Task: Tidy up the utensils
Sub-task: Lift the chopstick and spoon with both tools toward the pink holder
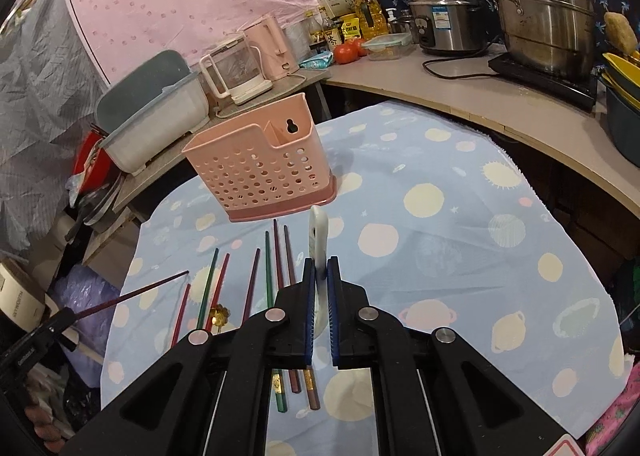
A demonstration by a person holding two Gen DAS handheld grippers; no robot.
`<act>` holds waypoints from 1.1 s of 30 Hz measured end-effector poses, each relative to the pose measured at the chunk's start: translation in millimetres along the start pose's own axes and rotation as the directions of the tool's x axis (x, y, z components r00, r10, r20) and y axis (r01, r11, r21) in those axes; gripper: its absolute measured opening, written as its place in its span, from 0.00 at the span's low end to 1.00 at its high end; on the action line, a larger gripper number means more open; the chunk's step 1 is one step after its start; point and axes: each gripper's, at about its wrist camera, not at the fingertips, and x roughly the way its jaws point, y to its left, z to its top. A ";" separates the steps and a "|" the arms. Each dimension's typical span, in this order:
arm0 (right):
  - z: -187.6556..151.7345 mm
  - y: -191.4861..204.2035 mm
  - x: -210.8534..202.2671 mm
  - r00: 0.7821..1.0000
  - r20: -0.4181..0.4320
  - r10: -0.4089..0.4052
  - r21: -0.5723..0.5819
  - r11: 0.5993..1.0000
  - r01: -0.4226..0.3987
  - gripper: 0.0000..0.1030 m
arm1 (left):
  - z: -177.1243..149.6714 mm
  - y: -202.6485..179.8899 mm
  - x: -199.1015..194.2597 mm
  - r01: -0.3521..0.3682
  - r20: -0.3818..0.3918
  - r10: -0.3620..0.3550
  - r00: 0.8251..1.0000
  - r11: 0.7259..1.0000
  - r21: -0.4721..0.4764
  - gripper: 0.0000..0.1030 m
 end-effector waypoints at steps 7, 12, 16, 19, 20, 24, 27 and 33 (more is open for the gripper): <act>25.7 10.5 -1.2 0.999 0.031 0.016 -0.014 1.000 -0.016 0.06 | 47.7 -4.8 -6.5 -0.007 0.085 0.006 0.996 1.000 0.013 0.07; 42.2 15.2 3.2 0.999 0.049 0.021 -0.023 1.000 -0.020 0.06 | 79.7 -12.0 -6.3 -0.010 0.130 0.005 0.992 0.999 0.032 0.07; 60.5 17.9 9.4 0.998 0.062 0.029 -0.024 0.999 -0.027 0.06 | 106.2 -20.5 -10.9 0.005 0.172 -0.012 0.985 0.999 0.046 0.07; 76.1 22.7 16.3 0.997 0.077 0.023 -0.042 0.999 -0.020 0.06 | 130.6 -30.9 -16.5 0.012 0.213 -0.026 0.977 0.998 0.065 0.07; 81.7 24.0 18.6 0.996 0.083 0.022 -0.046 0.999 -0.018 0.06 | 140.6 -34.9 -19.0 0.015 0.229 -0.032 0.973 0.997 0.072 0.07; 107.5 27.5 26.9 0.994 0.110 0.024 -0.048 0.999 -0.019 0.06 | 177.1 -50.0 -29.4 0.028 0.295 -0.052 0.954 0.996 0.088 0.07; 129.4 28.9 37.7 0.992 0.123 0.029 -0.041 0.999 -0.024 0.06 | 207.5 -63.1 -36.1 0.038 0.351 -0.070 0.934 0.995 0.097 0.07; 161.1 33.3 66.6 0.991 0.129 0.022 -0.028 0.999 -0.019 0.06 | 253.0 -87.0 -26.1 0.080 0.413 -0.119 0.903 0.991 0.111 0.07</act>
